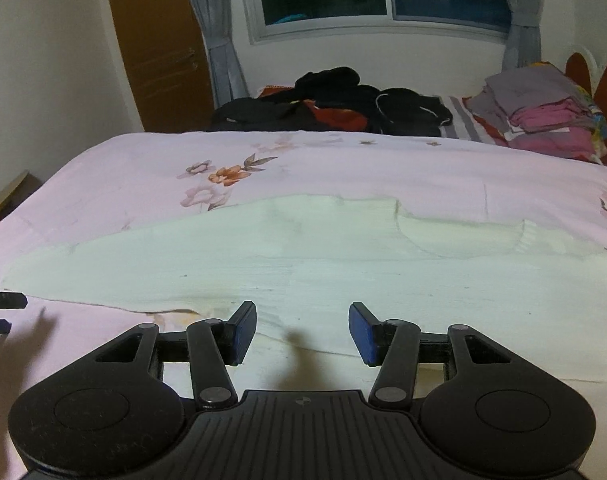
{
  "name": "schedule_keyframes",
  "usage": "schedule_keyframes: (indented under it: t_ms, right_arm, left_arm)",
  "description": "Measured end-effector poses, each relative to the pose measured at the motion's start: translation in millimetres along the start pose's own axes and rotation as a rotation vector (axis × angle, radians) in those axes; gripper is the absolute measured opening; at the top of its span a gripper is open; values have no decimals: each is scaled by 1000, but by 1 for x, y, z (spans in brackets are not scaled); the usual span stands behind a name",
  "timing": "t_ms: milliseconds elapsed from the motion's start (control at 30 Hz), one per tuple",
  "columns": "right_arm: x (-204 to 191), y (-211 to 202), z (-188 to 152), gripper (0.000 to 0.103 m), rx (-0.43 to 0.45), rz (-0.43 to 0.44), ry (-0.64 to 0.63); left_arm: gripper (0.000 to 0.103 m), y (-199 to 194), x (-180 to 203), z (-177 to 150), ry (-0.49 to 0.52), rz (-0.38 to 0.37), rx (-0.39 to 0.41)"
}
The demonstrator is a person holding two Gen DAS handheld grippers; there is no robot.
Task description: Fold small clothes
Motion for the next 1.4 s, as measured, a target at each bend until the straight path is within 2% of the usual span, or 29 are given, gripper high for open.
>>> schedule_keyframes:
  t_ms: [267,367,433,500,633,733,900,1067,1200,1267,1367,1400]
  right_arm:
    - [7,23,1,51,-20,-51,33]
    - [10,35,-1,51,-37,-75,46]
    - [12,50,-7,51,-97,-81,47]
    - [12,53,-8,51,-94,-87,32]
    - [19,44,-5,51,-68,-59,78]
    - [21,34,-2,51,-43,-56,99]
    - [28,10,3,51,-7,-55,117]
    - [49,-22,4,51,35,-83,145]
    - [79,-52,-1,51,61,-130,180]
    - [98,-68,-7,51,69,-165,202]
    - [122,-86,-16,51,70,-209,232]
    - [129,-90,-19,51,66,-219,241]
  left_arm:
    - [56,24,7,22,-33,-19,35]
    - [37,30,6,25,-48,-14,53]
    - [13,35,4,27,-62,-15,59]
    - [4,37,4,27,-74,-26,63]
    - [3,29,11,27,-48,-38,112]
    - [3,13,27,26,16,-61,173]
    - [3,-28,90,19,177,-189,246]
    - [3,-59,182,-17,380,-370,233]
    - [3,-68,258,-73,547,-503,176]
    - [3,-67,287,-105,614,-552,133]
    - [4,-53,321,-155,699,-604,18]
    - [11,-46,329,-171,734,-603,-15]
Point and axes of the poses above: each gripper's, at about its wrist camera, not at the fingertips, and y roughly the way its jaws point, x to its right, z to its top, the point moved 3 cm from there along y, roughly the way its jaws point, and after that the axes turned 5 degrees about z, right-handed, at the moved point
